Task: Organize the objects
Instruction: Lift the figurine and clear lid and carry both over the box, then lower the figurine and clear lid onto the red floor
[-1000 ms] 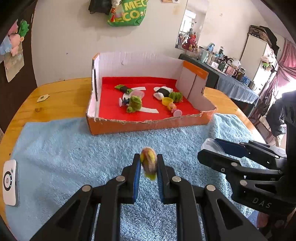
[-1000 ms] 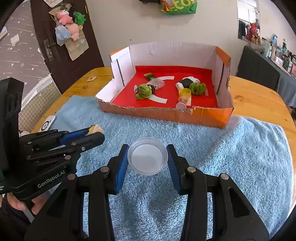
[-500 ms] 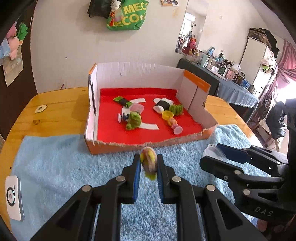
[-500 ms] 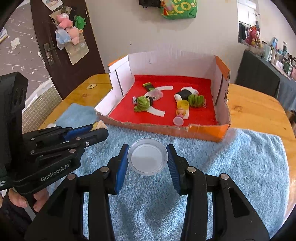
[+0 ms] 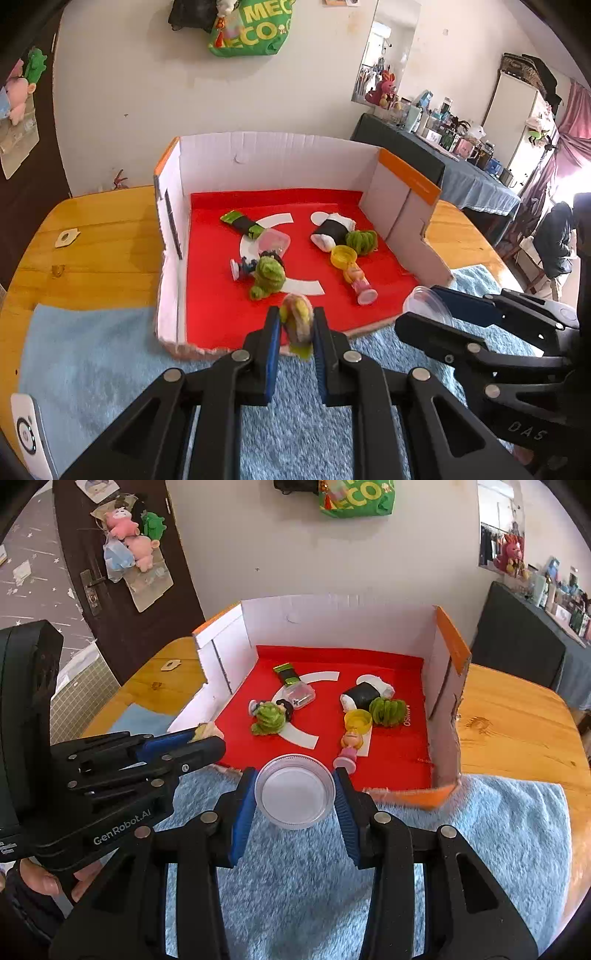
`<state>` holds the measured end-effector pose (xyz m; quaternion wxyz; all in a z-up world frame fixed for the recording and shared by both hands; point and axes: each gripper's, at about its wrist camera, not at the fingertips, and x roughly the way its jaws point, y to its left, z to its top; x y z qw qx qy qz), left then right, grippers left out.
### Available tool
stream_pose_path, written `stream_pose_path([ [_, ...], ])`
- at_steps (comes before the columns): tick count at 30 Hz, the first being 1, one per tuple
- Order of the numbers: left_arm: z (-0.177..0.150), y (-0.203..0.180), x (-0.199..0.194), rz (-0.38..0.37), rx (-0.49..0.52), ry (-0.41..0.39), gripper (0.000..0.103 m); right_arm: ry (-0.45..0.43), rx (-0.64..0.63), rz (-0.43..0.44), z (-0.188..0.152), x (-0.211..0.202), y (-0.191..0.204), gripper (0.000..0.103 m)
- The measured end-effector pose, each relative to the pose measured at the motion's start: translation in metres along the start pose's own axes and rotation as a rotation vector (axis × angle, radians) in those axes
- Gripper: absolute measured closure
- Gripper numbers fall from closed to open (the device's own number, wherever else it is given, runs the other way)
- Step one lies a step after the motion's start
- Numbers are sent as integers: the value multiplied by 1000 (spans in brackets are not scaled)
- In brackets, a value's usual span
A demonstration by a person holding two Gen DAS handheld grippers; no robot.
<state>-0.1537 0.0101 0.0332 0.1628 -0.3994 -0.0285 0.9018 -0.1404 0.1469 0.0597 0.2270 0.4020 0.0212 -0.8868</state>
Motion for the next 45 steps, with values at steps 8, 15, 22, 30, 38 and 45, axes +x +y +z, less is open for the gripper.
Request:
stream_pose_path([
  [8,17,6,21,-5,-1,23,86,16,10,7,18,20,-10,64],
  [15,22,10,42,-9,3,65,86,39,9,17,29,40,-14,64],
  [22,16,14,58,-3,2,111,86,87,14,32,27,64,-18,64],
  [30,12,21,72,17,-7,145,86,142,18,43,24,84,-23,64],
  [38,13,21,84,28,1,165,86,166,10,5,29,93,-32,64],
  [45,16,22,86,36,-7,163,86,170,-9,-33,30,95,-33,64],
])
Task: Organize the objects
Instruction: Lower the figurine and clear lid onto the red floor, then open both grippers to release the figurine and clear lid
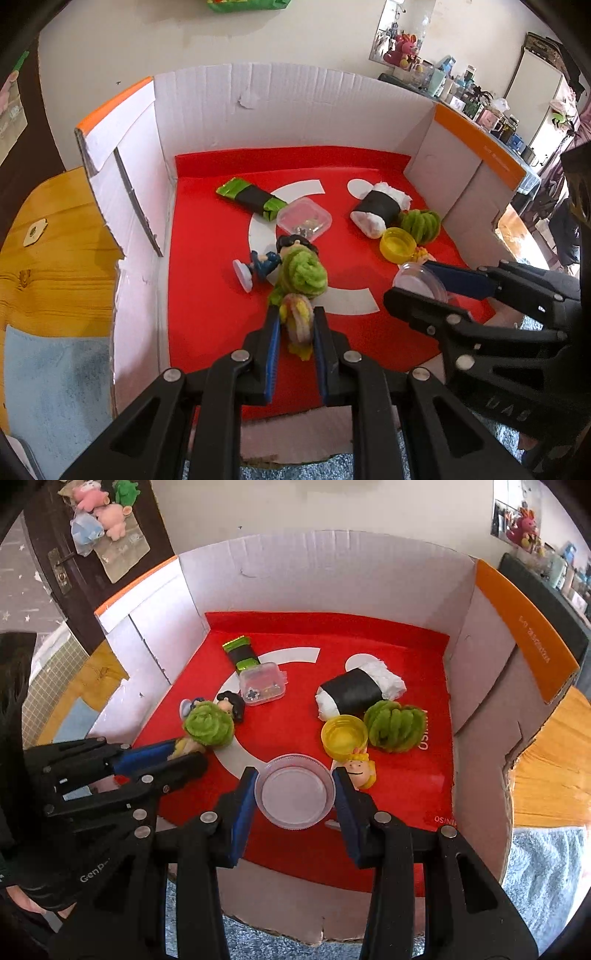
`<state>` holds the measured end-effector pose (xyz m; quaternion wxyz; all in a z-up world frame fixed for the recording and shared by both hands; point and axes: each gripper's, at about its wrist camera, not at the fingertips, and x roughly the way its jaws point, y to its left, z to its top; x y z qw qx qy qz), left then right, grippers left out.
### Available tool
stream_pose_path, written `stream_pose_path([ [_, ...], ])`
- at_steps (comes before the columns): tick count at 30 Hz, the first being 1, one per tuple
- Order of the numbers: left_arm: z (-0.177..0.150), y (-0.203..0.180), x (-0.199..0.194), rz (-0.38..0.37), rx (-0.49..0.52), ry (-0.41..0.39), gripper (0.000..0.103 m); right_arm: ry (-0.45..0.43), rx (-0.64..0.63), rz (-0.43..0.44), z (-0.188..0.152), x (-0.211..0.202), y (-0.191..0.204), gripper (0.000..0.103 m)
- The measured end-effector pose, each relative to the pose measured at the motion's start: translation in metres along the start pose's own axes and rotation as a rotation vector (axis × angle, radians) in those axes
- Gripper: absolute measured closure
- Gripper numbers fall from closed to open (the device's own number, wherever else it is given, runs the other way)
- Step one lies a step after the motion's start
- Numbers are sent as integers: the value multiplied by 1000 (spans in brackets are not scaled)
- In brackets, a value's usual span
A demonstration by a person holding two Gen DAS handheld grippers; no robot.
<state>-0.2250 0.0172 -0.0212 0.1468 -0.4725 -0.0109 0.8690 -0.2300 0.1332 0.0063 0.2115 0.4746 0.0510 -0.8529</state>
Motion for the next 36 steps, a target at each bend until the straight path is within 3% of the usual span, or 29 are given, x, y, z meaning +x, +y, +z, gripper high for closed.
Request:
stream_pose_path([
  [13,1,3,-3,-2,-12,-13,86,-1,9,-16,-2,-1,-5,63],
  [15,2,4,-4,1,-15,-17,77,-2,15,-8,-3,-2,-6,61],
  [18,2,5,-7,20,-17,-29,68,-6,18,0,-2,-2,-5,47],
  [22,1,6,-9,17,-22,-34,66,-10,20,-2,-4,-3,-4,46],
  [24,1,6,-10,19,-23,-36,60,-12,23,1,-4,-4,-5,46],
  [36,-3,2,-27,52,-13,-87,43,-52,30,-12,-11,-22,-2,40],
])
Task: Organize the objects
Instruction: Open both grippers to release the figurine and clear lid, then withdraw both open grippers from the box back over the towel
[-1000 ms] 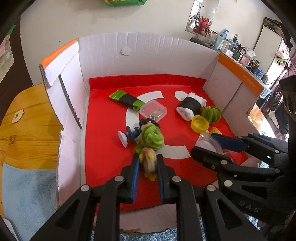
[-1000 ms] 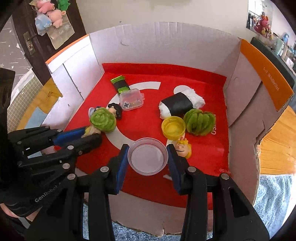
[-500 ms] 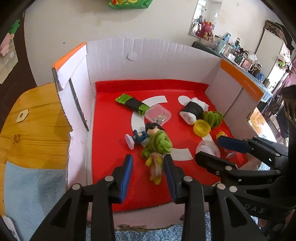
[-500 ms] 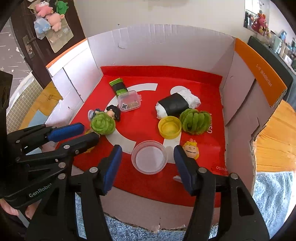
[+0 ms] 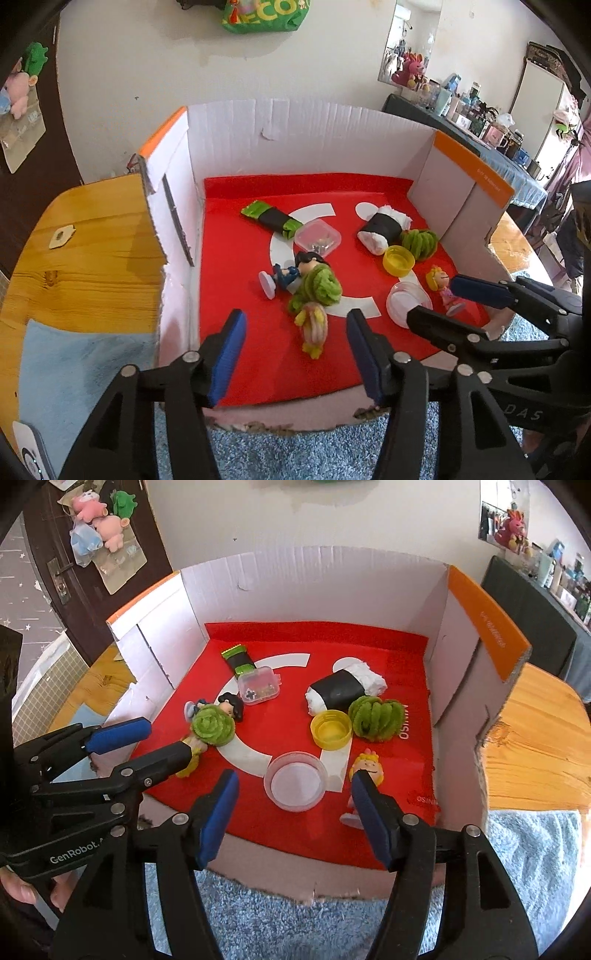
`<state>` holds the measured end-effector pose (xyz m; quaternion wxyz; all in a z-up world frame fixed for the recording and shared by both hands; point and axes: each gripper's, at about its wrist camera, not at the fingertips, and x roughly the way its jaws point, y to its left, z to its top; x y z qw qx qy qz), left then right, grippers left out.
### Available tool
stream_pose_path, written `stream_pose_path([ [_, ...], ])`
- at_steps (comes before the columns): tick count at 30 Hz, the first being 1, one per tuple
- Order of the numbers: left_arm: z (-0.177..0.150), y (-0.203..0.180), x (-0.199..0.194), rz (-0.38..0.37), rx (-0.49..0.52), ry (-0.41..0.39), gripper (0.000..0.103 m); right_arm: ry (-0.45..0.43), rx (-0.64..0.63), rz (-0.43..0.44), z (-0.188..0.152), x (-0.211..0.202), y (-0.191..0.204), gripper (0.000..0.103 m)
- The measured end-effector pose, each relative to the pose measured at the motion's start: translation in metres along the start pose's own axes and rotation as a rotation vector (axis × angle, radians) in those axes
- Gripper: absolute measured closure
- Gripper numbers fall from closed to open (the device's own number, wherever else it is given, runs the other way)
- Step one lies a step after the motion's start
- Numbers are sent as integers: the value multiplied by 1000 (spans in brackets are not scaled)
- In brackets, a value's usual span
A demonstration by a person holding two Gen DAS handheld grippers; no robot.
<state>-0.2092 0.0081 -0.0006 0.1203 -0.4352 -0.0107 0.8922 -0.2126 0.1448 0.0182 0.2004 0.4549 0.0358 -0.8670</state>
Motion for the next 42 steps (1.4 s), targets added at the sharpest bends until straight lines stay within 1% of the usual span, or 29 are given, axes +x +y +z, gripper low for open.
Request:
stream_pose_path([
  [4,-4,-1,-7,17,8,-13,41,-16,-1,-10,-4,-8,3,33],
  [6,-6,-1,-12,21,8,-21,36,-22,2,-16,-6,-12,3,33],
  [10,-10,1,-21,18,2,-35,35,-31,10,-21,-11,-20,4,32],
  [14,-15,3,-31,20,-6,-49,27,-46,14,-33,-17,-30,5,25],
  [15,-16,4,-33,22,-9,-54,26,-50,15,-34,-18,-33,6,24],
  [17,-19,4,-39,39,-12,-65,26,-56,19,-36,-21,-38,6,24],
  [21,-24,6,-46,40,-20,-76,17,-67,26,-43,-27,-46,7,23],
  [24,-28,7,-51,39,-27,-80,17,-79,28,-51,-32,-52,10,18],
  [32,-44,8,-58,45,-45,-75,16,-97,40,-48,-49,-65,13,18],
  [36,-52,7,-59,48,-45,-69,13,-103,50,-53,-58,-68,13,17],
  [42,-67,4,-59,45,-39,-60,13,-89,67,-57,-74,-66,13,15],
])
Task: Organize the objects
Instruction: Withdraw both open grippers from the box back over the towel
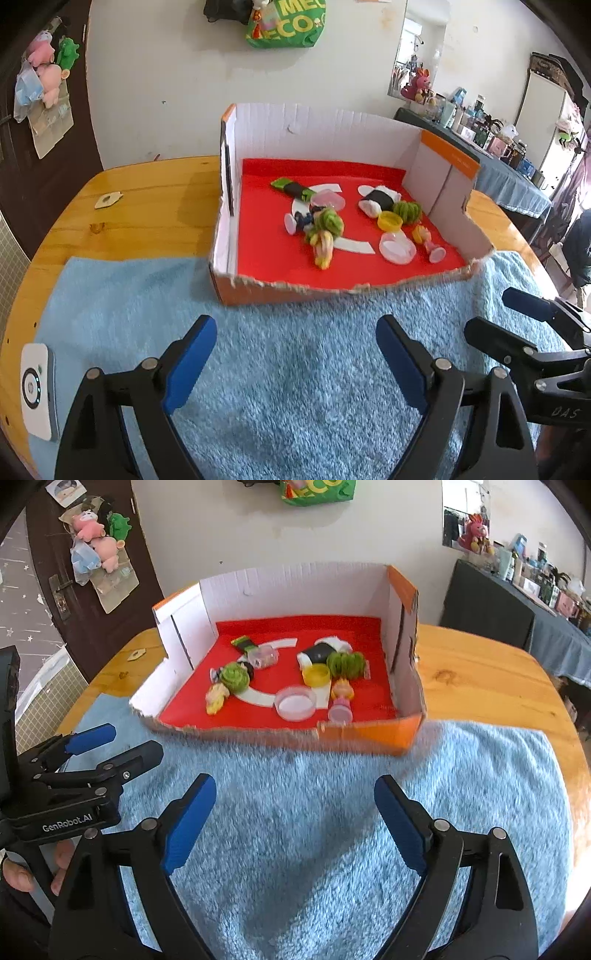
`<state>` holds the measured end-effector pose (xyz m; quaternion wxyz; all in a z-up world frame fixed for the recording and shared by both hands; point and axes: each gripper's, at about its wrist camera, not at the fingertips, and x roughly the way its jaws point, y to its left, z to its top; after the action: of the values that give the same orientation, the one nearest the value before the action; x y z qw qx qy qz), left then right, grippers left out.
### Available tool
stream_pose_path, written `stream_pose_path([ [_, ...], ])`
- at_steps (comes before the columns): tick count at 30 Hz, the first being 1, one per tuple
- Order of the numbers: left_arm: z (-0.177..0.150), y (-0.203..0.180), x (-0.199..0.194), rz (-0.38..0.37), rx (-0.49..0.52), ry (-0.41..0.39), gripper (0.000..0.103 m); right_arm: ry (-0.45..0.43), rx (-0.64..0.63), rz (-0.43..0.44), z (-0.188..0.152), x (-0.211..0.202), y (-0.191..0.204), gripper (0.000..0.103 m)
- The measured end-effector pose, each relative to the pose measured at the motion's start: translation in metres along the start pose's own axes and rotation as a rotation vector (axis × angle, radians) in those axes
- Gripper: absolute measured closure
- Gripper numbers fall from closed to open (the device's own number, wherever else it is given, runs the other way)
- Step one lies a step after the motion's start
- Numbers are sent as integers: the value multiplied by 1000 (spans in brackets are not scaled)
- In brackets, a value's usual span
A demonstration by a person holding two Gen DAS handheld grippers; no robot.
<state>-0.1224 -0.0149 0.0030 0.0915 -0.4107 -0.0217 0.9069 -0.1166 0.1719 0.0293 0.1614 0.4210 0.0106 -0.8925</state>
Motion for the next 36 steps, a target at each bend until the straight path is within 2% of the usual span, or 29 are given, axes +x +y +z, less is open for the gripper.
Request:
stream_pose_path([
  [9,-21,-2,-3,9,9,21,13,12,23,-9,-24,-2,0,15],
  [12,-29,-3,-1,13,9,37,8,25,35,-12,-33,0,0,15],
  [18,-43,-4,0,2,7,54,7,43,43,-18,-49,3,-1,15],
  [21,-48,-4,1,-12,-7,64,1,45,45,-20,-53,3,-1,15],
  [24,-52,-2,4,-31,-25,81,0,46,51,-23,-57,5,-2,15],
  [29,-55,-2,7,-15,-25,90,0,43,52,-24,-58,6,-3,13],
  [36,-60,-12,12,52,37,85,0,32,39,-32,-60,7,0,7],
])
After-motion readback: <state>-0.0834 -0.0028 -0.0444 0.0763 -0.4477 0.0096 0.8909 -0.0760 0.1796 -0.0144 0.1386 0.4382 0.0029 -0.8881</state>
